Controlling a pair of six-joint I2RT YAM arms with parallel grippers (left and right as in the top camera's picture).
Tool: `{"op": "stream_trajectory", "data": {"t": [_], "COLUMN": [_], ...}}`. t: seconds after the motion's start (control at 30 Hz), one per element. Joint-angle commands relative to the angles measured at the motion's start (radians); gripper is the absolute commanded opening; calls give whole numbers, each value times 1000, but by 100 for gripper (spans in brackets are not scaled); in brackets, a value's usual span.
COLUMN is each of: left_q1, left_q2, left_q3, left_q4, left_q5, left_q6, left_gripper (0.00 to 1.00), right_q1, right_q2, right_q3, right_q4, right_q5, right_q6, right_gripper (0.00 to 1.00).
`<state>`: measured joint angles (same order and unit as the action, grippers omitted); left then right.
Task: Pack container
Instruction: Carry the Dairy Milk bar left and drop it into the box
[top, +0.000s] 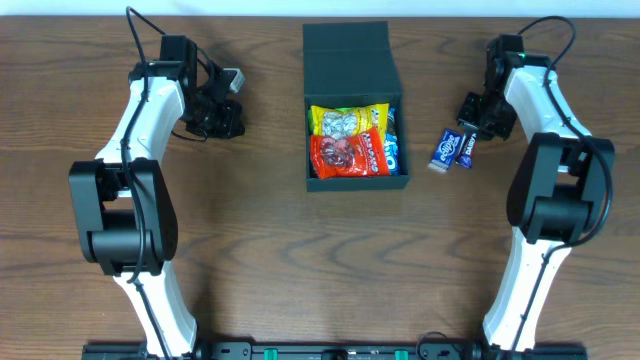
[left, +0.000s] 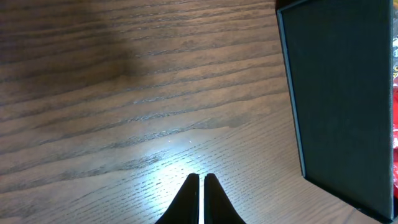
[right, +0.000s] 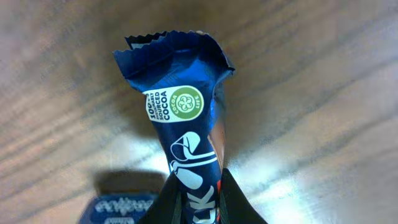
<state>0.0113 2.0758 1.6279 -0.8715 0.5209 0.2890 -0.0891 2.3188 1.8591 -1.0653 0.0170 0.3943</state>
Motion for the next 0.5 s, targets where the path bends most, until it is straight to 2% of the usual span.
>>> {"op": "stream_trajectory", "data": {"t": [0.0, 0.27, 0.47], "left_q1": [1, 1, 1], "left_q2": [-26, -26, -26], "left_q3": [18, 18, 18], "left_q4": [-2, 7, 8], "left_q5": [15, 14, 14], "left_q6": [14, 14, 15], "left_gripper": [6, 6, 6], "right_q1": [-10, 38, 157], "right_q2": [11, 11, 11], "right_q3": [87, 460, 528], "right_q4": [-37, -264, -349], "right_q5": [0, -60, -138], "right_q6": [5, -53, -85], "right_gripper": [2, 2, 2]}}
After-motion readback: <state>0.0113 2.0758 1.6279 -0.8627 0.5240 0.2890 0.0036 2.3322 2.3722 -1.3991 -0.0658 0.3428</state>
